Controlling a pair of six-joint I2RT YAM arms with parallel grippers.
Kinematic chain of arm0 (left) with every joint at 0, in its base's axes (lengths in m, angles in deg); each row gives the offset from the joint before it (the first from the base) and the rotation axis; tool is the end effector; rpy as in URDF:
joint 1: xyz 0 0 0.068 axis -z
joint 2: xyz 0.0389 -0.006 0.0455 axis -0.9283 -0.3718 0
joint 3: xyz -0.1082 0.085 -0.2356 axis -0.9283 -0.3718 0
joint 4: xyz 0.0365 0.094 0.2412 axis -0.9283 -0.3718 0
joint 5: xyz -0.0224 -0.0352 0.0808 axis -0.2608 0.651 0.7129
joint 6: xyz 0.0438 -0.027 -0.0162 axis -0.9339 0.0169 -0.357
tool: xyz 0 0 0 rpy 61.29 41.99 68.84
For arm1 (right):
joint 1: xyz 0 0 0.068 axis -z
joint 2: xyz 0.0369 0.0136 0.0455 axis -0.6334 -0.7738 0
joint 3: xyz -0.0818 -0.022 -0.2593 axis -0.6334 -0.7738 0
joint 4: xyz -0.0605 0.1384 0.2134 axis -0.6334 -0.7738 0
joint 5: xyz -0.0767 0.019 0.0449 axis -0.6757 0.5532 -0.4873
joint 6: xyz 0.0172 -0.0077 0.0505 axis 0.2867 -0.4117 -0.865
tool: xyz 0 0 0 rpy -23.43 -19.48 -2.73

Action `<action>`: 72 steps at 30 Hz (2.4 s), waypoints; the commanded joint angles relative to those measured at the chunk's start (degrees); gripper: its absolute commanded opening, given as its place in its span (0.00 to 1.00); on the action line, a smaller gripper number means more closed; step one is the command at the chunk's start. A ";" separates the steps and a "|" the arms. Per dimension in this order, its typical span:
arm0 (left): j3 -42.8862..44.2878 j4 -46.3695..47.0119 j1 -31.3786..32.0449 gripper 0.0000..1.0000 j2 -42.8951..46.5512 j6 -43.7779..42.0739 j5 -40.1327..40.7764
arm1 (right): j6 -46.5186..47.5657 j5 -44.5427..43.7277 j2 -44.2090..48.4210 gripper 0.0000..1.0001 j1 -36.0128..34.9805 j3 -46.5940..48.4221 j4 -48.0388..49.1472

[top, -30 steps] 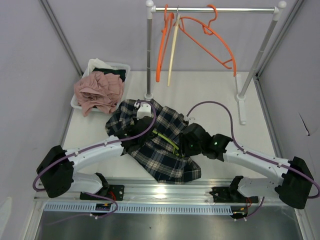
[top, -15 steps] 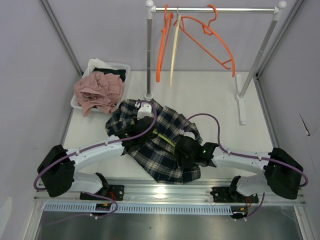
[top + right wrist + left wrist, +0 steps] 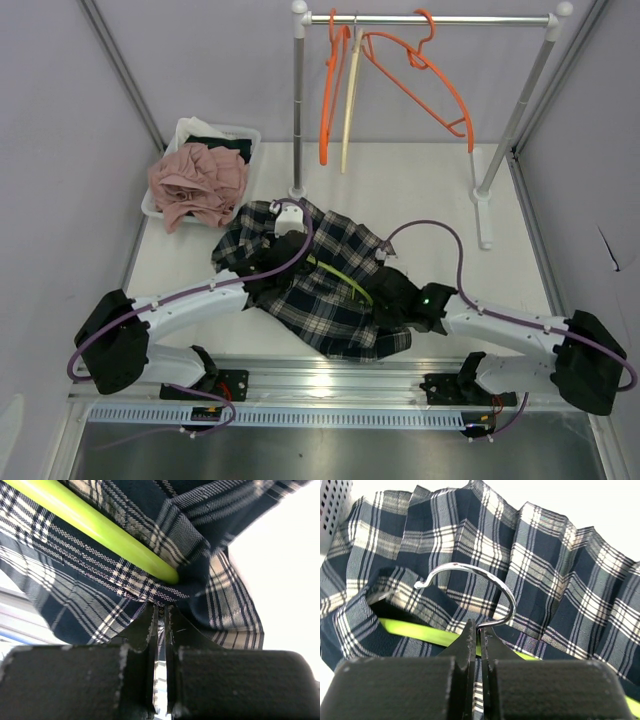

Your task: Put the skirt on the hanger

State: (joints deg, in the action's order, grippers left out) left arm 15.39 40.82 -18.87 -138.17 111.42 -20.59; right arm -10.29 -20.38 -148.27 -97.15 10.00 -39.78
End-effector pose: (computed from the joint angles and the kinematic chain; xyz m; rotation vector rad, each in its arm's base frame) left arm 0.1963 -0.1941 0.2380 0.0479 2.0641 -0.0562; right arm 0.1258 0.1857 0.1971 -0.2166 2.6016 0.3887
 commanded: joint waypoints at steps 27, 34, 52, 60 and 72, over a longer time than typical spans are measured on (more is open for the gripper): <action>8.51 -10.84 1.76 0.00 -1.02 -12.33 -9.89 | 32.96 -12.72 7.36 0.00 14.61 26.84 -6.70; 10.79 -11.45 5.98 0.00 -4.35 -12.33 -8.23 | 39.29 -15.43 3.76 0.00 6.79 30.97 -5.02; 7.13 -11.20 12.39 0.00 -8.06 -4.69 -3.66 | 28.59 -8.49 -0.91 0.00 21.36 28.27 -7.75; 3.86 -9.43 23.29 0.00 -11.03 5.16 0.83 | 24.36 -4.28 -2.66 0.15 27.61 19.91 -4.41; 5.61 -14.62 29.01 0.00 -18.07 15.53 6.28 | 17.68 -2.87 -1.52 0.47 29.98 14.10 -7.73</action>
State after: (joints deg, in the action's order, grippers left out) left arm 21.71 35.14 9.19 -154.80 127.03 -13.33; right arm 10.34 -23.77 -151.88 -67.93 24.56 -47.39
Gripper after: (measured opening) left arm 0.024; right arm 0.457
